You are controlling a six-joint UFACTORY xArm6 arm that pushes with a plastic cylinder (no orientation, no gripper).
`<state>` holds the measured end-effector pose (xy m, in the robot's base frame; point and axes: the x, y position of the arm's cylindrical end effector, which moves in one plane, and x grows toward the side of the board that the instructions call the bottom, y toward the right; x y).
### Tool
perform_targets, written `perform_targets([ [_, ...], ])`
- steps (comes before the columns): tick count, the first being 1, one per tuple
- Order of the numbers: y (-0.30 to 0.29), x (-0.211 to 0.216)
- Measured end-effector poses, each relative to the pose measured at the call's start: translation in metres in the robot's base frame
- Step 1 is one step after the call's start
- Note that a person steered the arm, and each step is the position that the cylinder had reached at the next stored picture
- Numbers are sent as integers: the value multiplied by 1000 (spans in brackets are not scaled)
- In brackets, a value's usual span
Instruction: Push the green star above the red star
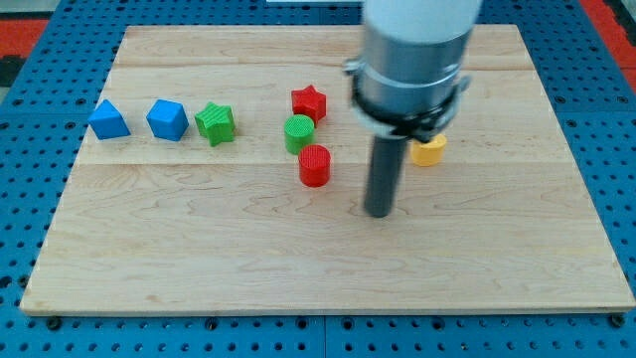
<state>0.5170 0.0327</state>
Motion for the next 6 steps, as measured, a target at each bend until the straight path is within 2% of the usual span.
perform_targets([
  [1, -120, -18],
  [2, -163, -65],
  [5, -133, -185],
  [6, -138, -165],
])
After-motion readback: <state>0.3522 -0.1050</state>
